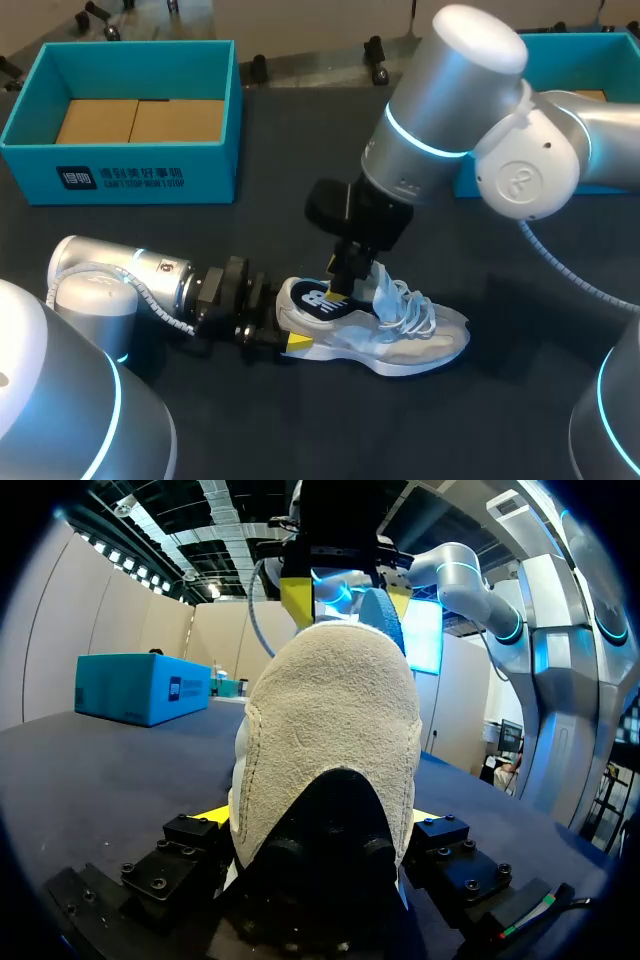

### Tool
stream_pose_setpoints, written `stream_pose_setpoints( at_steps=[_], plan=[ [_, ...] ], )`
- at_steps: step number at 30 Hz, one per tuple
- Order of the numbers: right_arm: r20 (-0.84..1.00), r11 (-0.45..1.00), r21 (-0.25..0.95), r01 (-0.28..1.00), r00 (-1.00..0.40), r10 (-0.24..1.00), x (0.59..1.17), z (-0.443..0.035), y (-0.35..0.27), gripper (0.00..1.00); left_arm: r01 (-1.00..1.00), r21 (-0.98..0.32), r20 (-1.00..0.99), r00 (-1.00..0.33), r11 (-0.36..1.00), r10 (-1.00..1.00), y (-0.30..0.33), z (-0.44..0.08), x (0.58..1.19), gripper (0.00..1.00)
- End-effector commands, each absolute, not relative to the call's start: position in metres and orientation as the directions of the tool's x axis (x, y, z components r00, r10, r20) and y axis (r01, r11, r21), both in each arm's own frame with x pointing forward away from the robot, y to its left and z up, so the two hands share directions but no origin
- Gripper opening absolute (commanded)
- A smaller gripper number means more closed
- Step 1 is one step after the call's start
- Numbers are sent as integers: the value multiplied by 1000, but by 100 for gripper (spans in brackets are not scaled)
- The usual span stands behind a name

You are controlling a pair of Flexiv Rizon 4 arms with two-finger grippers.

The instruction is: Take the shoe out of the shoebox, open the shoe tongue, remove and reinsert the insole, then place the shoe into the shoebox

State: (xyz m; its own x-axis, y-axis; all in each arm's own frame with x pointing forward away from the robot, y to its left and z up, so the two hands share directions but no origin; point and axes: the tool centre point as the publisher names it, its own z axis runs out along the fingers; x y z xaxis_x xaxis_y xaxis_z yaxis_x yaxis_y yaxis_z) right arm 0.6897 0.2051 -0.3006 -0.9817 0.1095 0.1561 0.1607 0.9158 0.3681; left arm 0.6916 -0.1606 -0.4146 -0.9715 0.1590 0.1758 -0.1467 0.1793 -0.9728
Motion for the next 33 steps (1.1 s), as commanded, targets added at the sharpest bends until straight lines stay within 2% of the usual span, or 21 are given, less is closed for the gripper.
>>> stream_pose_setpoints(
  at_steps=[1,23,25,27,29,33],
  plan=[
    [162,914,371,167,-980,113,690,-311,209,51,-147,-973,176,-972,180,158,-161,-416,692,0],
    [165,890,399,219,-972,165,681,-325,200,44,-147,-973,176,-972,180,158,-161,-416,692,0],
    [169,889,400,222,-971,167,683,-327,201,39,-147,-973,176,-972,180,158,-161,-416,692,0],
    [174,888,401,226,-970,168,685,-329,201,29,-147,-973,176,-972,180,158,-161,-416,692,0],
    [177,886,405,228,-970,169,685,-330,200,0,-147,-973,176,-972,180,158,-161,-416,692,0],
    [178,887,409,217,-972,156,685,-328,200,0,-147,-973,176,-972,180,158,-161,-416,692,0]
  ],
)
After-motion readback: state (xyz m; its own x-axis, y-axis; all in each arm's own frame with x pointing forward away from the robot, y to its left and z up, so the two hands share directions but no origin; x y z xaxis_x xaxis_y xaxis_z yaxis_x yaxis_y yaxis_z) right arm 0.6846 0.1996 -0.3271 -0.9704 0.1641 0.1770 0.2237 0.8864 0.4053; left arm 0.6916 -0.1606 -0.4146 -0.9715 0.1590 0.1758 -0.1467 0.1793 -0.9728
